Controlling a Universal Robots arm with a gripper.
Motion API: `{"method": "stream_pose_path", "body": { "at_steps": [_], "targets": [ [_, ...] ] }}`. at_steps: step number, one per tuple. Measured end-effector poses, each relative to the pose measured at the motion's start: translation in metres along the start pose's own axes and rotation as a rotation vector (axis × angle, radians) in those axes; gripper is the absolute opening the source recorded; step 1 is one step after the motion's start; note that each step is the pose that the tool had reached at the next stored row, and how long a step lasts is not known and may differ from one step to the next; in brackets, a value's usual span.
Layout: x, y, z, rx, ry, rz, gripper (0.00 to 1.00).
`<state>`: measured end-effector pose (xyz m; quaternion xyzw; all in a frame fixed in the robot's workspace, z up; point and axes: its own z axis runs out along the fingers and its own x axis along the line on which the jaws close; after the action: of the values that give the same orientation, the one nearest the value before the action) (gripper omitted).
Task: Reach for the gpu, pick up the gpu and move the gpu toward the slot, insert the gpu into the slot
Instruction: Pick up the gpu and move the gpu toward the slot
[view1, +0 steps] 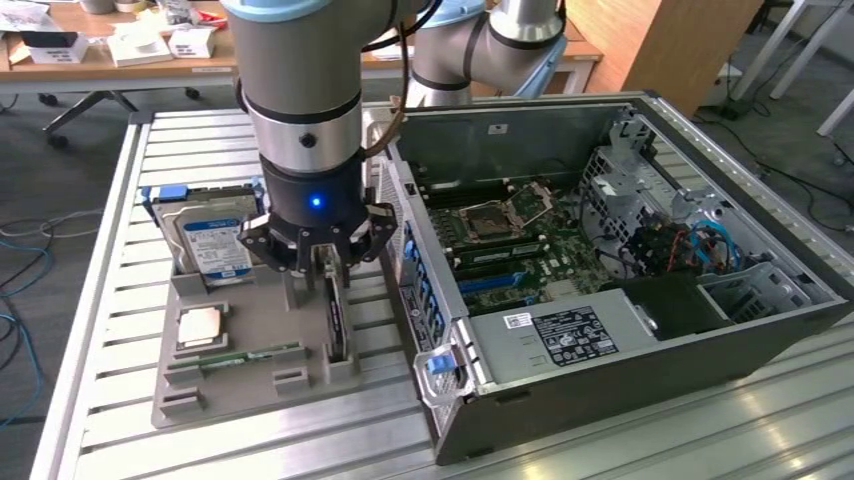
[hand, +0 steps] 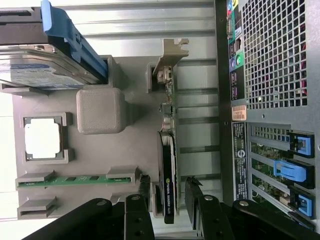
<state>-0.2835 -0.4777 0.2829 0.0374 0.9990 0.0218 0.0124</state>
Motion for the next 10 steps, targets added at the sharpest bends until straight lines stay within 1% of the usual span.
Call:
{"method": "stream_pose_path", "body": {
  "at_steps": [4, 5, 6, 7, 10],
  "targets": [
    [0.0000, 0.0000, 0.0001, -0.0001, -0.0001, 0.000, 0.42],
    [0.0000, 0.0000, 0.0001, -0.0001, -0.0001, 0.000, 0.48],
    [0.0000, 0.0000, 0.0001, -0.0001, -0.0001, 0.000, 0.48],
    [0.0000, 0.0000, 0.0001, -0.0002, -0.0001, 0.000, 0.55],
    [0.0001, 0.0000, 0.0023, -0.0013, -0.0003, 0.000, 0.55]
  ]
}}
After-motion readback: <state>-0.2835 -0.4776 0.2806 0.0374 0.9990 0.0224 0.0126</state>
